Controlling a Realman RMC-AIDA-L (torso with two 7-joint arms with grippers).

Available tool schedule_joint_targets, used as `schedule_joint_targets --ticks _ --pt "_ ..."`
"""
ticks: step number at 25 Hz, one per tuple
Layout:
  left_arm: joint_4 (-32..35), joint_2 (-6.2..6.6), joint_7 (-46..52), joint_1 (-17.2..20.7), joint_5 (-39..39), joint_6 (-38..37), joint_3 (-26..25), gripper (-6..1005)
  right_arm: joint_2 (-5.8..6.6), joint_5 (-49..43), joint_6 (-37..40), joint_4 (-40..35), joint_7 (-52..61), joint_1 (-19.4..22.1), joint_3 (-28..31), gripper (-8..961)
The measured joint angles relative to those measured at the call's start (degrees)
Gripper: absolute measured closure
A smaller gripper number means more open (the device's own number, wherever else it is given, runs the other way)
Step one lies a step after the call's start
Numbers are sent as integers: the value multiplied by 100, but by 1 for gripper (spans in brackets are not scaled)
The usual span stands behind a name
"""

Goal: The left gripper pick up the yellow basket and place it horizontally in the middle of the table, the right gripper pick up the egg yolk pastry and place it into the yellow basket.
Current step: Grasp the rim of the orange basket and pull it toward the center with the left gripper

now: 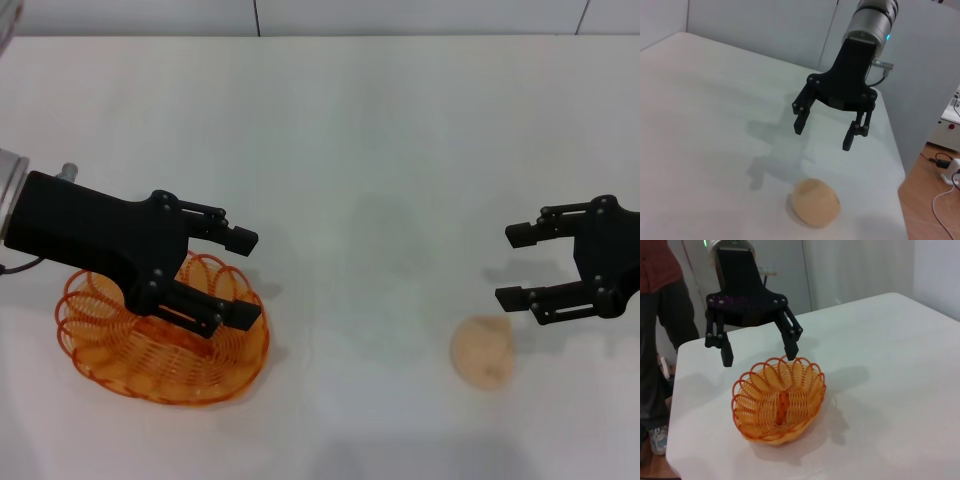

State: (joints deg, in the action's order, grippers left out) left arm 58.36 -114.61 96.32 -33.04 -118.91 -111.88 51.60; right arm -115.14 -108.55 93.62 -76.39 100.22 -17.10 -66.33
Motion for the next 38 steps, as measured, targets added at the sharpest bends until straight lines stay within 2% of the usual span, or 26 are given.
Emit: schedule_joint_targets --ticks 17,22,25,29,34,37,38 --pt "0 0 -107 88 10 0 -36 136 -6 51 -30 -38 0 -38 -113 215" --pt "0 14 -192 188 18 -15 -296 137 -8 141 -51 -28 -25 -70 -117 215" --pt "9 78 -93 225 0 -34 -352 137 -9 151 -67 -13 -30 -88 -117 215" --pt "83 239 330 224 -181 -33 -353 137 -9 151 -75 -11 -15 -131 -122 214" --pt "342 438 1198 86 -818 -68 -308 137 -9 151 -76 -27 4 -146 -151 214" --pt "462 503 1501 10 -1131 -115 -296 137 -15 153 -85 -18 6 -148 -152 214" --pt "556 575 1808 -41 -1432 -168 -306 137 -16 153 -89 -13 6 -151 -152 214"
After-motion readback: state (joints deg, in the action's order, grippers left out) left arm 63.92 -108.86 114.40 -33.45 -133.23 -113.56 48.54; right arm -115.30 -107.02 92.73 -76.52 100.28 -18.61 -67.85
